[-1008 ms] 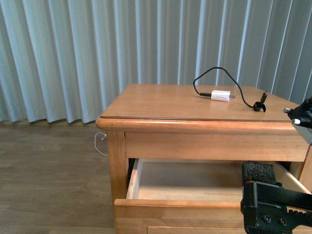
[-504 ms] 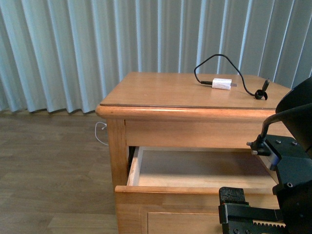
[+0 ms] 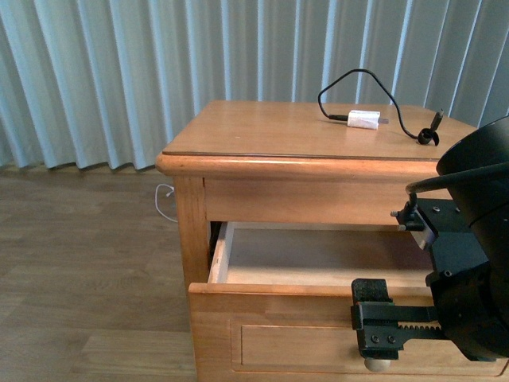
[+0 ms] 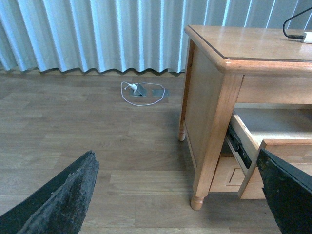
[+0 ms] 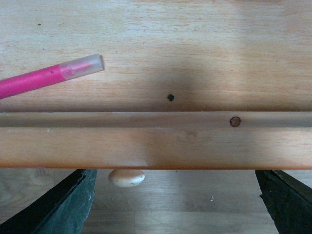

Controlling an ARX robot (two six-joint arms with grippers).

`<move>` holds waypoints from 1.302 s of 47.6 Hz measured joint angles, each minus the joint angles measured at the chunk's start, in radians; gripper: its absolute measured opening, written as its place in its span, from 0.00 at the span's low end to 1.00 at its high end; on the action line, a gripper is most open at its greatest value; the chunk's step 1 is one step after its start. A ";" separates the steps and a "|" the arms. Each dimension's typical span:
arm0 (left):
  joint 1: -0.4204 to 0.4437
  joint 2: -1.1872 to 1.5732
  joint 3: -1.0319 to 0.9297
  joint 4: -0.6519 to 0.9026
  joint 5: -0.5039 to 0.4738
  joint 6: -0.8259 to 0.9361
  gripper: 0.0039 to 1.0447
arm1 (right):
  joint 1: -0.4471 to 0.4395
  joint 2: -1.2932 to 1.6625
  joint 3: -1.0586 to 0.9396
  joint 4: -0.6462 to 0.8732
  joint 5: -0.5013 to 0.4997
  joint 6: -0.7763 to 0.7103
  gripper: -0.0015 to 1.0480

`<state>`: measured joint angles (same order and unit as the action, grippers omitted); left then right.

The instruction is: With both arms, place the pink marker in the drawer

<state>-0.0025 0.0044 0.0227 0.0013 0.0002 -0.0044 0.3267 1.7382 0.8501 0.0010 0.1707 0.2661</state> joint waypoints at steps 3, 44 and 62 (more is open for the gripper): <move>0.000 0.000 0.000 0.000 0.000 0.000 0.95 | -0.003 0.016 0.008 0.021 -0.008 -0.009 0.92; 0.000 0.000 0.000 0.000 0.000 0.000 0.95 | -0.074 0.261 0.171 0.429 -0.067 -0.224 0.92; 0.000 0.000 0.000 0.000 0.000 0.000 0.95 | -0.087 0.309 0.167 0.558 -0.056 -0.216 0.92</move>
<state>-0.0025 0.0044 0.0227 0.0013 0.0002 -0.0040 0.2401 2.0472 1.0168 0.5594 0.1143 0.0505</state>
